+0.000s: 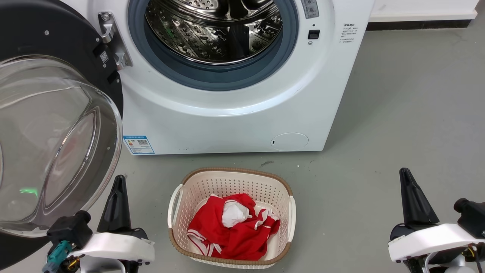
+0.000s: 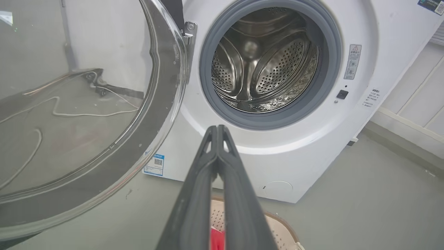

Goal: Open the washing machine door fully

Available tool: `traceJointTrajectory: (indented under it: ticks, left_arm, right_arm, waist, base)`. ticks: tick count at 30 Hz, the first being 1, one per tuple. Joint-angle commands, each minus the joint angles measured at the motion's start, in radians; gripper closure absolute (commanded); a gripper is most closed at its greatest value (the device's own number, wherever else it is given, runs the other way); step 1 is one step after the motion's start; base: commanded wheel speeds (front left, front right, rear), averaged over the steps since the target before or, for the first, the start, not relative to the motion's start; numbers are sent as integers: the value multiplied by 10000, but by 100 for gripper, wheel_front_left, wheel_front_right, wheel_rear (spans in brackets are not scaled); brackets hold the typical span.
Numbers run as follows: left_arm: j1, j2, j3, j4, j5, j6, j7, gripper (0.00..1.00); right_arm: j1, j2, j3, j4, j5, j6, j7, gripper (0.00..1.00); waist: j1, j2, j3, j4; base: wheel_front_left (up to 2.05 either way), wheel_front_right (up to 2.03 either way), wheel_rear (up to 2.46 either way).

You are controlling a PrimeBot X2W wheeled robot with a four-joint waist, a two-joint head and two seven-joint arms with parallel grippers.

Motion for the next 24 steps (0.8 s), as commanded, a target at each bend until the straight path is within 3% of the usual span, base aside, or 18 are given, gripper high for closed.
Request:
traceJointTrajectory:
  ticks: [1,24]
  left_arm:
    - [-228,33,44,-96,-384,-50,59,100]
    - [-431,-17,125,388,-4233,-201,951,100]
  right_arm:
    - [-261,-95,18,-88,422,-1,62,100]
    - [-537,-233,44,560,4306,-1,537,100]
  waist:
    - [0,0,-7,2]
    - [0,0,-163,52]
  base:
    - [0,0,0]
    - [0,0,0]
